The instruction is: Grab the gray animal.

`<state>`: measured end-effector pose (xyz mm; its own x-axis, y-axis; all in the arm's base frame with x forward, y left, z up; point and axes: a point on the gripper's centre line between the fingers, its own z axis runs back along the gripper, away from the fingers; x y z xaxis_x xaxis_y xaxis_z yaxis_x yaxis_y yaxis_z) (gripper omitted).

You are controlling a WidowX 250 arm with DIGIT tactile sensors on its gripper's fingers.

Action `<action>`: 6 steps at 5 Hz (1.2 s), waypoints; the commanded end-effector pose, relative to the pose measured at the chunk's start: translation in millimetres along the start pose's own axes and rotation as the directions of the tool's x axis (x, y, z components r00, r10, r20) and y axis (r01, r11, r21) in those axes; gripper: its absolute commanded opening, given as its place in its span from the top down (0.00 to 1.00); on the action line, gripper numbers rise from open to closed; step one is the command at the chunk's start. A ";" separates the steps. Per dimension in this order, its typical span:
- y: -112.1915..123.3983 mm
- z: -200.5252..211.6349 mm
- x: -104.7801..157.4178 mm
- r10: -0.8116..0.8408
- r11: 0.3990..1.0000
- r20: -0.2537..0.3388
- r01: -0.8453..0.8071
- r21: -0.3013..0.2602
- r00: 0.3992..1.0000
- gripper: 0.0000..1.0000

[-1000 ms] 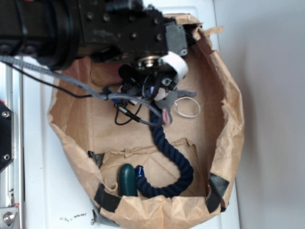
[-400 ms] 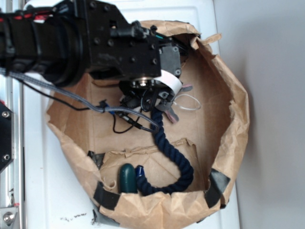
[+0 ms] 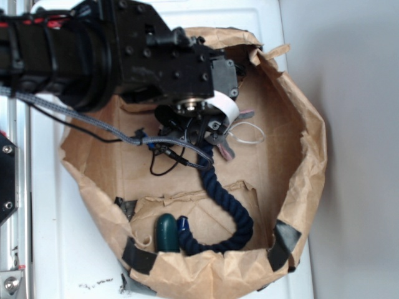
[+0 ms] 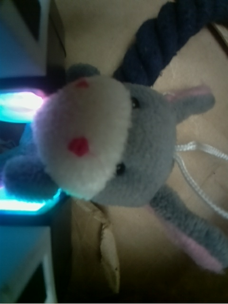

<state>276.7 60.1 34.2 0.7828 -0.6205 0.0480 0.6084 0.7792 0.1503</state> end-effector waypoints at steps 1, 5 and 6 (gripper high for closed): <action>7.7 22.7 9.6 0.005 0.999 0.052 -0.007 0.036 0.999 1.00; 8.2 53.2 7.7 0.010 0.998 0.100 -0.004 -0.061 0.995 1.00; 7.4 65.9 6.6 0.013 0.996 0.109 -0.003 -0.091 0.994 1.00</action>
<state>268.9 48.7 77.6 0.7760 -0.6215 0.1075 0.6256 0.7801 -0.0054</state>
